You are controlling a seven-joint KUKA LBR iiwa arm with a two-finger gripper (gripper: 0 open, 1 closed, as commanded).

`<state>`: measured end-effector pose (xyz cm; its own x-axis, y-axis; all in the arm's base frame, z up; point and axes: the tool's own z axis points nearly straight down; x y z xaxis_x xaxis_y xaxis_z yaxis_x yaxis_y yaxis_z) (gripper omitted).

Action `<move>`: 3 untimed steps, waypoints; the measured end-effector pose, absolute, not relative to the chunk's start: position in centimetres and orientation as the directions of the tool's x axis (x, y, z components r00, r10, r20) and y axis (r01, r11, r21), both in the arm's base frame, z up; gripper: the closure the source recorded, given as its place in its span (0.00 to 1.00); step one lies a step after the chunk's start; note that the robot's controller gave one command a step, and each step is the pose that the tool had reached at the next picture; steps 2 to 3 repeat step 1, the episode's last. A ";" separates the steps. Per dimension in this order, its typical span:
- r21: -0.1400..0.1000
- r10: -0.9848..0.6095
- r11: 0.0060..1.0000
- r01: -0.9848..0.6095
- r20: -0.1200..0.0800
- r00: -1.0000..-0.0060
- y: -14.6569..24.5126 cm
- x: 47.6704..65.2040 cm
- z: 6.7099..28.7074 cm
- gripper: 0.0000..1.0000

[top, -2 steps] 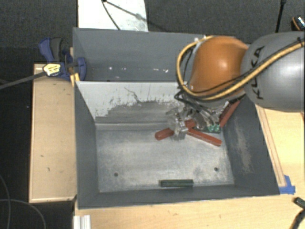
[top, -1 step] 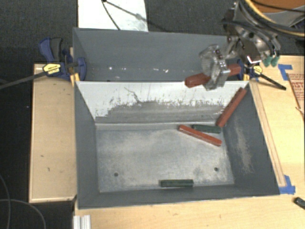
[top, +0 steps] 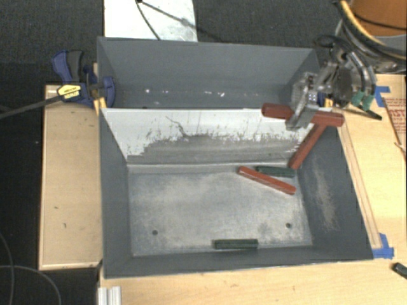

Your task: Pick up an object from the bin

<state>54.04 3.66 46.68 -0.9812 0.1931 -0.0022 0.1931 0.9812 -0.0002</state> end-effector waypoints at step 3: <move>0.001 0.618 0.786 0.618 -0.002 -0.786 2.8 50.9 46.3 1.00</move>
Offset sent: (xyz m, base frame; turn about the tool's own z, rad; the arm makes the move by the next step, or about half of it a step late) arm -0.0317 -0.0082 -0.0047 0.4724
